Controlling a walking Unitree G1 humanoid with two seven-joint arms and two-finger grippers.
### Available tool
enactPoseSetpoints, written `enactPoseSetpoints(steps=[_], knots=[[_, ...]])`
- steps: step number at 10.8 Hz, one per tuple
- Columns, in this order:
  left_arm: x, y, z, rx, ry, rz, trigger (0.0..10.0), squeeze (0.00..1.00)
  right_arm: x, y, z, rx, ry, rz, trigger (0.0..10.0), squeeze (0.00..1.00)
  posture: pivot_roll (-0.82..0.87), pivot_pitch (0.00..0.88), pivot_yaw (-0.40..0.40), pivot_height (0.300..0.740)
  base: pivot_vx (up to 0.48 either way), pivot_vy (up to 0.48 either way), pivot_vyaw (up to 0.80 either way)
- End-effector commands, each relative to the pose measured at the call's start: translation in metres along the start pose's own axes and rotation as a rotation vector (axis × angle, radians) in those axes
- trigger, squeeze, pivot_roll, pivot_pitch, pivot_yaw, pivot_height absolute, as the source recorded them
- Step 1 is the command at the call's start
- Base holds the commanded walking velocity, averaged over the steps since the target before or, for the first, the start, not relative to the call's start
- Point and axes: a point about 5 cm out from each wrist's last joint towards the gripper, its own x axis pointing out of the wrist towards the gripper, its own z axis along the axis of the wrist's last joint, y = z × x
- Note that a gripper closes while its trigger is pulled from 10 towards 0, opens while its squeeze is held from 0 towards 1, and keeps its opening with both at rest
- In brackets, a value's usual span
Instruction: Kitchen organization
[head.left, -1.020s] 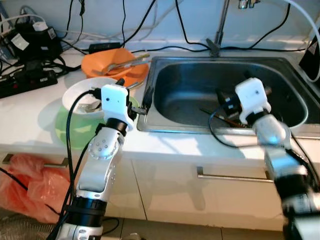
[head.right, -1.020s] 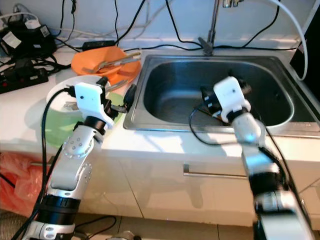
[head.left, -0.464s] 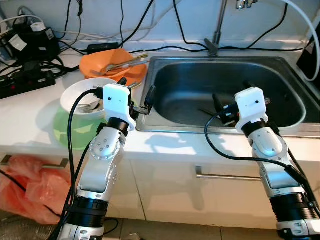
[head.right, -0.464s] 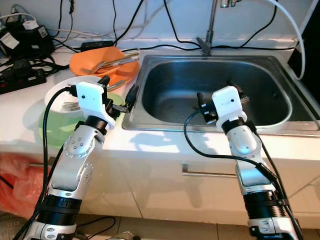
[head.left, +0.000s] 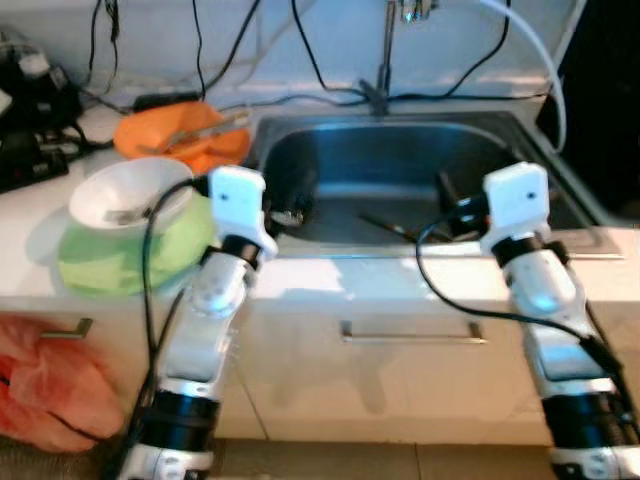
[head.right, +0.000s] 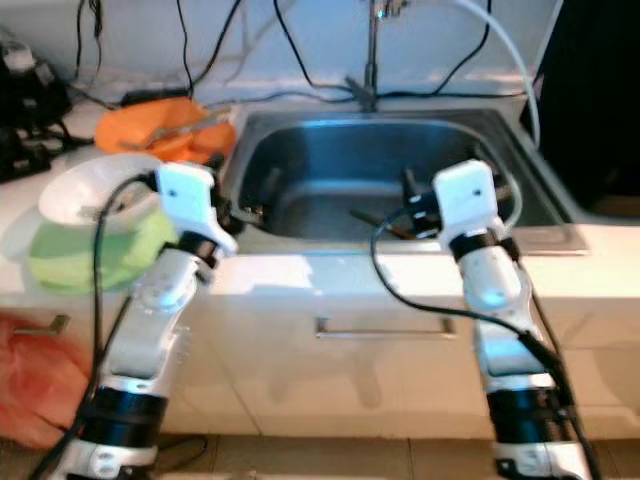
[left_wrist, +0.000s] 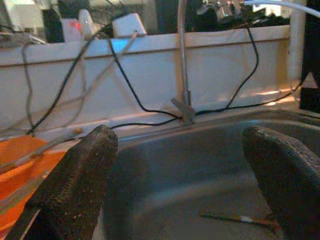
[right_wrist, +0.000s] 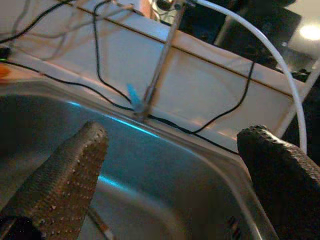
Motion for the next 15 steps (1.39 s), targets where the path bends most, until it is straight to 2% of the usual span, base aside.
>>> enactPoseSetpoints(steps=[1, 3, 4, 9, 15], knots=[[0.0014, -0.0014, 0.0016, -0.003, -0.008, -0.007, 10.0, 0.00, -0.0004, -0.0032, 0.0045, -0.006, -0.007, -0.006, 10.0, 1.00, 0.09, 0.000, 0.065, 0.740, 0.000, -0.364, 0.00], [0.0009, -0.0004, 0.0000, 0.006, -0.001, 0.000, 10.0, 0.00, -0.0009, -0.0035, 0.0043, -0.005, -0.004, -0.006, 10.0, 1.00, 0.10, 0.000, 0.063, 0.740, 0.000, -0.171, 0.00], [0.0012, -0.0007, 0.0025, 0.044, -0.016, -0.008, 10.0, 0.00, -0.0006, -0.0015, 0.0069, -0.003, -0.013, -0.001, 10.0, 1.00, 0.10, 0.000, 0.060, 0.740, 0.000, 0.000, 0.00], [0.0030, 0.0007, 0.0033, 0.059, -0.031, 0.030, 10.0, 0.00, 0.0019, -0.0016, 0.0116, -0.020, -0.030, 0.004, 10.0, 1.00, 0.09, 0.000, 0.053, 0.740, 0.000, 0.000, 0.00], [0.0048, 0.0020, 0.0018, 0.060, -0.021, 0.048, 10.0, 0.00, 0.0022, 0.0005, 0.0093, -0.016, -0.023, 0.004, 10.0, 1.00, 0.10, 0.000, 0.056, 0.740, -0.311, 0.000, 0.00]])
